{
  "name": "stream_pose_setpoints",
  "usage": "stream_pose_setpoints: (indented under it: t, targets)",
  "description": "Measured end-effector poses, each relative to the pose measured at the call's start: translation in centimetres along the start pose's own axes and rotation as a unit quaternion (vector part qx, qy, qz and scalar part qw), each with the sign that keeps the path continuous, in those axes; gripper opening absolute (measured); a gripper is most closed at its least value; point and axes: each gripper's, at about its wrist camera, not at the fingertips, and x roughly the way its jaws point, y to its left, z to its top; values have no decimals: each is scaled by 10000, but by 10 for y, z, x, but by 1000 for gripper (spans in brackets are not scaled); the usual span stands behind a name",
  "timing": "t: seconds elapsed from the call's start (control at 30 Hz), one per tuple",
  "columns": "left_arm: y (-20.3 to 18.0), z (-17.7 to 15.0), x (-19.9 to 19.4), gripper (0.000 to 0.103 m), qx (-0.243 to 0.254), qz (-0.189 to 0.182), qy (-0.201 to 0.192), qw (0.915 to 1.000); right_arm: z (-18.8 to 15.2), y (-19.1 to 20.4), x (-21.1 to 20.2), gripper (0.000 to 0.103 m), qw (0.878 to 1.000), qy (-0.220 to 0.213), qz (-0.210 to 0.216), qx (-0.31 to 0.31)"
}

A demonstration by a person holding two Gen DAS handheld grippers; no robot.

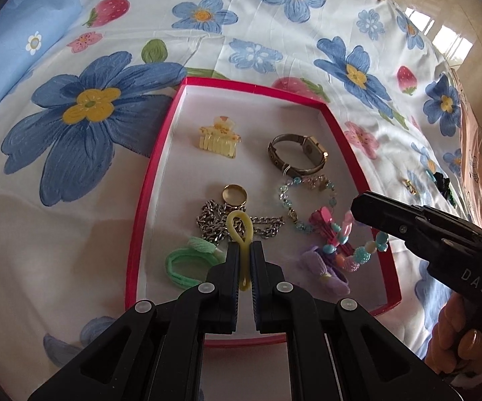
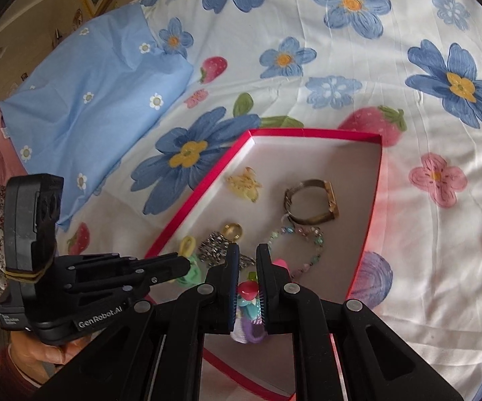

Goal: Organize jewelry
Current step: 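Carry the yellow hair tie and beaded bracelet into the red box and open both tools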

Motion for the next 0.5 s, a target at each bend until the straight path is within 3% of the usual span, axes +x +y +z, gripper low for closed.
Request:
stream_pose_setpoints:
  t: [0.5]
  targets:
    - [0, 0, 19, 8, 5, 68, 123, 9999, -17, -12, 18, 10, 9991, 263, -339, -69]
